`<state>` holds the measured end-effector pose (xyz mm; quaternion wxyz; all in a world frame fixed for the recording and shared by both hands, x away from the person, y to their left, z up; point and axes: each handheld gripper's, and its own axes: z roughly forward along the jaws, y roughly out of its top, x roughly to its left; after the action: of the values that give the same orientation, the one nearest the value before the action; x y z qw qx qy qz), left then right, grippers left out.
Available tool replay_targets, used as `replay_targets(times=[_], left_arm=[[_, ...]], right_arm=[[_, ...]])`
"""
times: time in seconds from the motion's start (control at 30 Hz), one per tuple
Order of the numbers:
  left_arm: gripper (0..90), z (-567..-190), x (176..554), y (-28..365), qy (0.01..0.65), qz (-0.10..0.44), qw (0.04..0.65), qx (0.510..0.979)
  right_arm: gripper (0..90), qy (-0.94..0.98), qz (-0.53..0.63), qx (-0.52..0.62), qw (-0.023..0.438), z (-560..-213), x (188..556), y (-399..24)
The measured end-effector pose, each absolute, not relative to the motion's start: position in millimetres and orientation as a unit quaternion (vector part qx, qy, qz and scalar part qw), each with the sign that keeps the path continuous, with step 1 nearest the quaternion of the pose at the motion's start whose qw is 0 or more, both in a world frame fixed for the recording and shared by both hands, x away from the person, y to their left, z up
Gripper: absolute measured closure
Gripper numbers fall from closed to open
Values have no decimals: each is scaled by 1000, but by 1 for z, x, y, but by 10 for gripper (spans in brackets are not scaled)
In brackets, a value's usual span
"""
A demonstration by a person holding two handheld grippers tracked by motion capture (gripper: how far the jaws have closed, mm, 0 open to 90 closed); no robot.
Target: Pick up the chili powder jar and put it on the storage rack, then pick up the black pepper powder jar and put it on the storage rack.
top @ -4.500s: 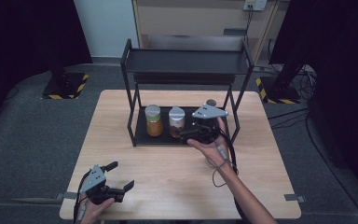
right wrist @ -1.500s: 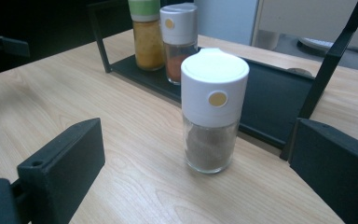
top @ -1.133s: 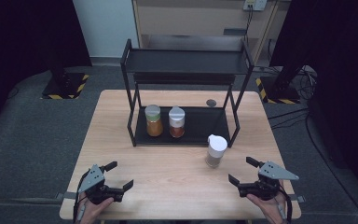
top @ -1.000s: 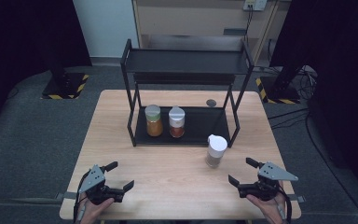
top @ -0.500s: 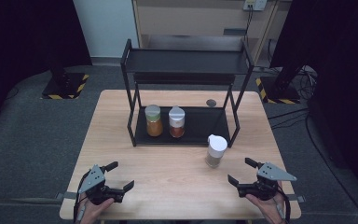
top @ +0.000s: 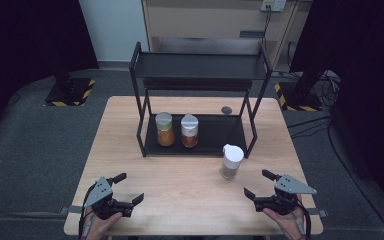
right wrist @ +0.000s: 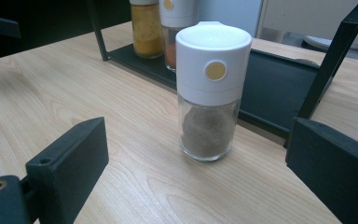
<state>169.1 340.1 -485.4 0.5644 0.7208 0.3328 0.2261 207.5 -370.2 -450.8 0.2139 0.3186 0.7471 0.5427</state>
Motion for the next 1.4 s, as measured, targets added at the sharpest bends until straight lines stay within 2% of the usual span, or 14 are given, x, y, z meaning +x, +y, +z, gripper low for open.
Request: replay_targets(times=[0.83,1.4], left_arm=[[0,-485,169,340,332,225,565,721],[0,-486,169,341,336,225,566,718]], right_arm=[[54,740,545,330,216,-446,196,-369],[50,741,550,322,214,-418,197,-364]])
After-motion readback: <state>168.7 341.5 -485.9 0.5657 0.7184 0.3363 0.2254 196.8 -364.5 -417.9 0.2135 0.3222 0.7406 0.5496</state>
